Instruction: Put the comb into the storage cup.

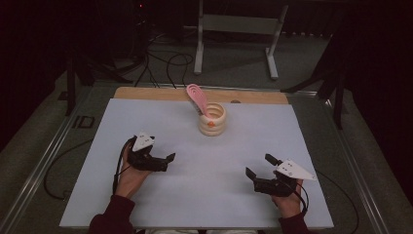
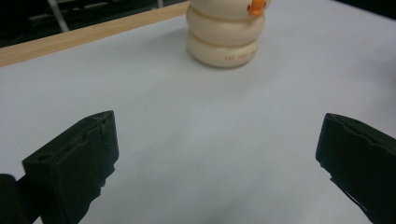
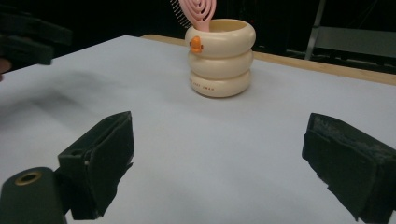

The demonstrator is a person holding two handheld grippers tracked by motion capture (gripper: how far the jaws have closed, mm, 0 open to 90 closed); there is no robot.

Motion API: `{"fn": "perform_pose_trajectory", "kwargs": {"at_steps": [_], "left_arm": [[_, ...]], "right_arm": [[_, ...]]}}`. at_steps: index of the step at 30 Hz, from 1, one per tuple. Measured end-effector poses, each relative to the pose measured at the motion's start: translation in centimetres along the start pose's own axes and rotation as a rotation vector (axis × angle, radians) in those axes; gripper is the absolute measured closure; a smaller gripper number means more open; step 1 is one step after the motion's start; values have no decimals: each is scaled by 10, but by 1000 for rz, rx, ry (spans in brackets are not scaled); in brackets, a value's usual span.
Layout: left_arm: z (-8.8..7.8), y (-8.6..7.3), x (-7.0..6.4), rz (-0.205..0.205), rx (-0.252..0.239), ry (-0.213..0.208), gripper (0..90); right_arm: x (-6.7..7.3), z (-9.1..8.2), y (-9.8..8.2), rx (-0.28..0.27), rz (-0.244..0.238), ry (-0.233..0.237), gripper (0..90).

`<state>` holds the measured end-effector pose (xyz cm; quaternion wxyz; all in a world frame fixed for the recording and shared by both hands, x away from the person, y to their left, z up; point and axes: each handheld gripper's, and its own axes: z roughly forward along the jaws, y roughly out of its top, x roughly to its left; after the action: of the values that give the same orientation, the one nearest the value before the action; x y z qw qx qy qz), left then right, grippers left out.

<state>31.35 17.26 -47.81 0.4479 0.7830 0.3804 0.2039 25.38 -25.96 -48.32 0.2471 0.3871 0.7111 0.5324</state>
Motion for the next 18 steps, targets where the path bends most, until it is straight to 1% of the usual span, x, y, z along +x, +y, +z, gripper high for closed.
{"fn": "perform_pose_trajectory", "kwargs": {"at_steps": [1, 3, 5, 8, 10, 13, 14, 18], "left_arm": [[-4, -3, 0, 3, -5, 2, 0], [-12, -10, 0, 6, -28, 27, 0], [-19, -16, 1, 15, -37, 46, 0], [-29, -22, 3, 7, -47, 56, 0], [-35, -26, 3, 3, -65, 60, 0], [-46, -35, 4, 4, -92, 88, 0], [-49, -38, 5, -5, -107, 94, 1], [-60, -47, 8, -10, -127, 118, 1]], "right_arm": [[0, 0, 0, 0, -1, 0, 93], [0, 0, 0, 1, 2, -1, 93], [0, 0, 0, -1, 1, -2, 93], [0, 0, 0, 3, 2, -4, 93], [-1, -1, 0, -1, -1, -5, 93], [-2, -2, -1, -3, 5, -7, 93], [-3, -2, -1, -3, 6, -9, 93], [-3, -2, -1, -2, 3, -10, 93]]}}
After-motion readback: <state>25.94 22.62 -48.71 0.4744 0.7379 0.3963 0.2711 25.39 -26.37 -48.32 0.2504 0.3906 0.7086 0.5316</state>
